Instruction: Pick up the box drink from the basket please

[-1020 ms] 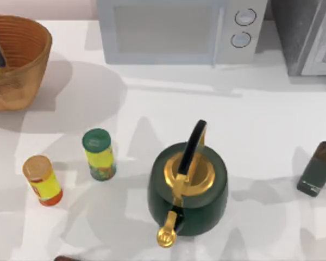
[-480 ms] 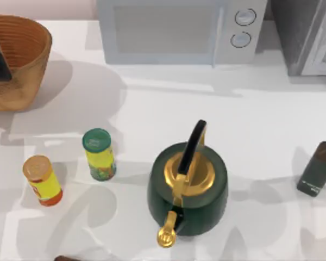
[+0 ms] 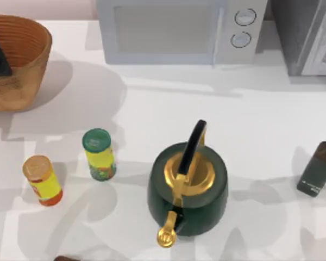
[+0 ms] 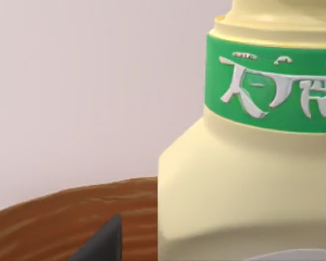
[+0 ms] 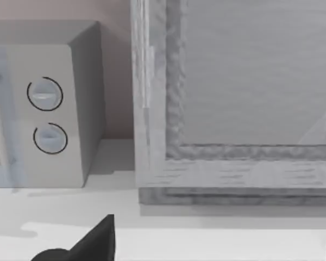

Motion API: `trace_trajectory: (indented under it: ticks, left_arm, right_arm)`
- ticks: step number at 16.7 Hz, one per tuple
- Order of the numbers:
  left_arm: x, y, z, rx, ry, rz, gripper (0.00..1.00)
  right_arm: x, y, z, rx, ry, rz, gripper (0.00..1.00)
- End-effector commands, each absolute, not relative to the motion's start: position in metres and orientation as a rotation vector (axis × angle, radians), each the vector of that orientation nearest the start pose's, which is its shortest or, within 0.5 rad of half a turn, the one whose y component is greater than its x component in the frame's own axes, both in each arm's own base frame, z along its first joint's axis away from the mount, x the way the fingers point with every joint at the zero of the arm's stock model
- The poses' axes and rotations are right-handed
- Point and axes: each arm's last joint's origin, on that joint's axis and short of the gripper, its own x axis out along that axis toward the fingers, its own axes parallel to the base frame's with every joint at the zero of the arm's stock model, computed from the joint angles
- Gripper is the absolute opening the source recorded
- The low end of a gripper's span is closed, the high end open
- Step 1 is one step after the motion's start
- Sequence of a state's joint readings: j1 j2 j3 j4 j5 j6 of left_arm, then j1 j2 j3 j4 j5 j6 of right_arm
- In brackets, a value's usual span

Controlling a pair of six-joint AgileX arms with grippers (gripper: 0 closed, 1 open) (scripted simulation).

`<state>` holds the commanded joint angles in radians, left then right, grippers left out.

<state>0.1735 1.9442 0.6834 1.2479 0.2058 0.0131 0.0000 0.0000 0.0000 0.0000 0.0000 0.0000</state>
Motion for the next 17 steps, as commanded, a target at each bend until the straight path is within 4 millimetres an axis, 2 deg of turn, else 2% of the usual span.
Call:
trace_trajectory:
  ticks: [7, 12, 17]
  left_arm:
    - [0.385, 0.057, 0.128, -0.003, 0.008, -0.011, 1.0]
    - [0.388, 0.057, 0.127, -0.003, 0.008, -0.011, 1.0]
    - [0.388, 0.057, 0.127, -0.003, 0.008, -0.011, 0.62]
  right_arm:
    - [0.106, -0.001, 0.16, 0.0, 0.0, 0.0, 1.0]
    - [0.106, -0.001, 0.16, 0.0, 0.0, 0.0, 1.0]
    - [0.106, -0.001, 0.16, 0.0, 0.0, 0.0, 1.0]
